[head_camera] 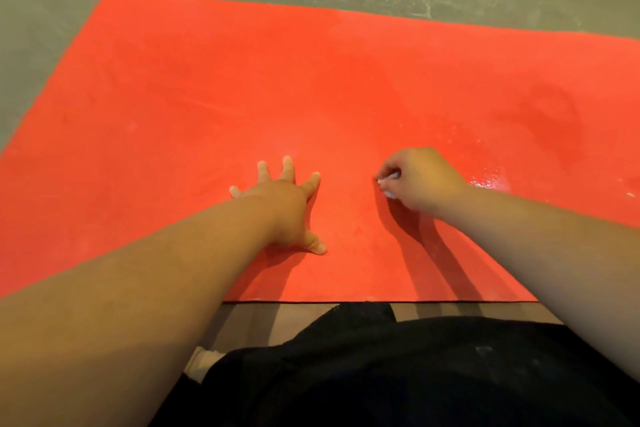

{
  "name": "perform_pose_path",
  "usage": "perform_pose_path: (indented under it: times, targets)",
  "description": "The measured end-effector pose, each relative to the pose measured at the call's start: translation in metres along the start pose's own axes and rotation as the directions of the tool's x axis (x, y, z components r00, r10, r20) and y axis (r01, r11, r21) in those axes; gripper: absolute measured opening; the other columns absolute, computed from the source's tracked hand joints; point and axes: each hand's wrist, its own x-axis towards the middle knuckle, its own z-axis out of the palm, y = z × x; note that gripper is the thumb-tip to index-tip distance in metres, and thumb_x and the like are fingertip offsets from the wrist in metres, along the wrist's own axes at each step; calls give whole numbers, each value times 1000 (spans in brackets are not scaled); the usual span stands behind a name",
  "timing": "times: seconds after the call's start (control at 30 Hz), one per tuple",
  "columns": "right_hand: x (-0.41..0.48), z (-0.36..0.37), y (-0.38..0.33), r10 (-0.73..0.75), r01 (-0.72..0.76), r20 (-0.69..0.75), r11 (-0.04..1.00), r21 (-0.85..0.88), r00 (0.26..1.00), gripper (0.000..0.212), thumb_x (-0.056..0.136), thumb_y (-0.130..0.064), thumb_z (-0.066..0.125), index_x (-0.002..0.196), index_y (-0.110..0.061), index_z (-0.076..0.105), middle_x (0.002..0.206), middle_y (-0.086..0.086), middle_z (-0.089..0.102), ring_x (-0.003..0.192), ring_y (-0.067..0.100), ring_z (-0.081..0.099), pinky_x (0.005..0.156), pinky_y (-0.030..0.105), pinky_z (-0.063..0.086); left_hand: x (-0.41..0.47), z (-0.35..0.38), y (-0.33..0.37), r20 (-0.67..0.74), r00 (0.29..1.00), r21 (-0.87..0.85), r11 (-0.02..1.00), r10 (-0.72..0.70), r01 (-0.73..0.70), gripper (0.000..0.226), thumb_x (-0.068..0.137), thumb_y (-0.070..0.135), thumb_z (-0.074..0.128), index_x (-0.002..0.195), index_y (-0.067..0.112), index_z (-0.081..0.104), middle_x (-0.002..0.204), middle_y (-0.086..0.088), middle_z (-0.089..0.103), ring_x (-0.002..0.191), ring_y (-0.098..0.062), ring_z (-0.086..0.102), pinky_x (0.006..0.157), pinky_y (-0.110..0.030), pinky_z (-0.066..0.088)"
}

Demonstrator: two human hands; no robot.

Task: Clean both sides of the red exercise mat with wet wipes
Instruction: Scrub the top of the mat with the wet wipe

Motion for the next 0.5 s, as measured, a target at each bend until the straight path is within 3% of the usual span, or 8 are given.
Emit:
perform_pose_path:
  times: [0.1, 0.17, 0.23, 0.33, 0.4, 0.43, 0.5]
  targets:
    - [27, 0, 15, 201, -188, -247, 979, 75, 948, 19, 84, -13, 62, 101, -7, 68, 104, 17, 66, 100, 30, 60, 78, 30, 41, 0, 0, 1, 5, 1000, 0, 1000, 4, -4, 121, 64, 72, 70, 149, 42, -11, 158, -1, -23, 144, -43, -12, 101, -76, 22]
    - [28, 6, 11, 261, -254, -288, 965, 65, 921, 20, 86, -11, 57, 99, -2, 69, 105, 21, 65, 100, 34, 60, 81, 33, 44, 1, 0, 0, 5, 1000, 2, 1000, 3, -3, 122, 64, 72, 70, 149, 42, -12, 158, -1, -24, 143, -44, -13, 101, -76, 22]
    - [18, 15, -3, 198, -197, -255, 980, 29, 946, 23, 87, -10, 53, 98, -3, 71, 106, 21, 66, 100, 34, 61, 83, 34, 46, 2, -2, 0, 13, 1000, 0, 1000, 5, -5, 123, 63, 72, 71, 149, 43, -12, 158, -1, -23, 143, -44, -13, 100, -76, 22]
    - [-2, 24, -34, -54, 51, -130, 998, -25, 990, 22, 87, -16, 56, 100, -10, 72, 107, 15, 67, 102, 31, 61, 86, 35, 47, 4, -3, -1, 10, 1000, 14, 1000, 11, -11, 123, 61, 72, 72, 149, 44, -8, 159, 0, -20, 144, -44, -9, 101, -74, 26]
    - [-9, 29, -44, -196, 193, -53, 979, -59, 979, 21, 88, -19, 56, 100, -14, 72, 106, 12, 66, 102, 30, 60, 85, 34, 45, 7, -4, -8, -14, 999, 34, 999, 30, -30, 121, 61, 72, 72, 150, 43, -5, 160, 0, -14, 145, -42, -3, 106, -66, 30]
    - [-6, 27, -42, -197, 192, -61, 978, -76, 978, 20, 88, -21, 56, 100, -15, 72, 105, 12, 66, 101, 30, 60, 84, 33, 44, 6, -5, -13, -34, 998, 43, 998, 43, -41, 119, 62, 71, 71, 151, 41, -3, 161, 1, -11, 146, -40, 1, 109, -60, 30]
    - [8, 18, -26, -38, 32, -139, 998, -47, 990, 20, 88, -25, 60, 97, -15, 74, 102, 13, 69, 99, 30, 62, 79, 32, 45, 4, -5, -23, -94, 995, 45, 998, 44, -40, 118, 64, 72, 70, 152, 37, 0, 162, 6, -5, 148, -29, 7, 112, -51, 29]
